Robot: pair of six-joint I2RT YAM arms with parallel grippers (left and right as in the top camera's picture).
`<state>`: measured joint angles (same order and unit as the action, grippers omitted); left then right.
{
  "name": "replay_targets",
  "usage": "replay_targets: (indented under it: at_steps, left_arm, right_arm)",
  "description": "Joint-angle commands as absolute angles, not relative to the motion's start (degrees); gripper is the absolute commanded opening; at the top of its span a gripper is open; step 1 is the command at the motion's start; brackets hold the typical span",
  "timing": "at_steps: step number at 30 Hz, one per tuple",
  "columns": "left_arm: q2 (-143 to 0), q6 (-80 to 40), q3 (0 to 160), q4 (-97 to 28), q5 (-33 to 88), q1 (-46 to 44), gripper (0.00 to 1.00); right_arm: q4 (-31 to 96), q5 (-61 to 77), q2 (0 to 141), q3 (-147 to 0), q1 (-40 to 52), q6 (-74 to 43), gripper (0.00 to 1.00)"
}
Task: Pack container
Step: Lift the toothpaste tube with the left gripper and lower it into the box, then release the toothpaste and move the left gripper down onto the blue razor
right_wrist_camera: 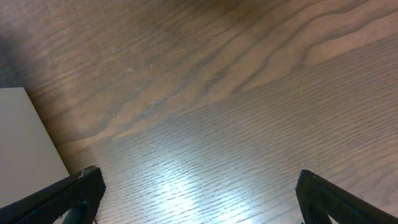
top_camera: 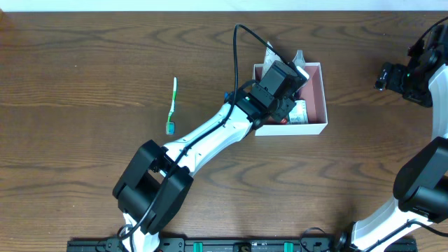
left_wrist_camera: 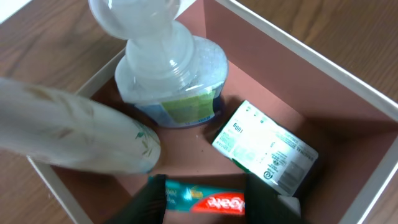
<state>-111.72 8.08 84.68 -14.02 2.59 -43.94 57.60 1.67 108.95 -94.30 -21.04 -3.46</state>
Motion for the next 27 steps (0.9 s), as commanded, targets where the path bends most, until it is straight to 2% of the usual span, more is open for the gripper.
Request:
replay_targets:
  at_steps: [1,4,5,7,11,17,19,20,27]
  left_arm:
    - [-106.4,8.3,84.6,-15.3,0.1,-43.7,0.48]
    - [-101.6,8.3,84.6,-19.0,-5.3,-43.4,0.48]
    - [-99.8,8.3,84.6,-21.1,-7.0,-43.0,0.55]
    - [-97.6,7.8,84.6,-24.5,-8.2,-42.2,0.82]
    - [-97.1,-1.7,84.6,-30.6,-11.9,-38.9,0.84]
    - [-100.4,-18.5,84.6,-37.5,-10.6,-31.7,0.86]
    - [-102.2,-18.8,84.6,-38.4,-8.0,-30.1,0.97]
    - [-103.2,-18.7,84.6,-38.6,-6.9,-29.5,1.00]
    - [-110.3,-19.8,84.6,-38.2,-4.9,-29.0,1.00]
  right_arm:
    - [57.6,1.8,108.8,-94.3,-21.4,-4.0,0.99]
    - [57.6,1.8,108.8,-94.3,-21.4,-4.0,0.99]
    - [57.6,1.8,108.8,-94.3,-21.4,-4.0,0.99]
    - [57.6,1.8,108.8,-94.3,-21.4,-4.0,0.99]
    - [57.6,1.8,108.8,-94.3,-21.4,-4.0,0.99]
    - [57.6,1.8,108.8,-94.3,-21.4,-4.0,0.99]
    - [57.6,1.8,108.8,-94.3,-21.4,-4.0,0.99]
    - [57.6,1.8,108.8,-94.3,-21.4,-4.0,0.99]
    - [57.6,1.8,108.8,-94.3,-21.4,-4.0,0.99]
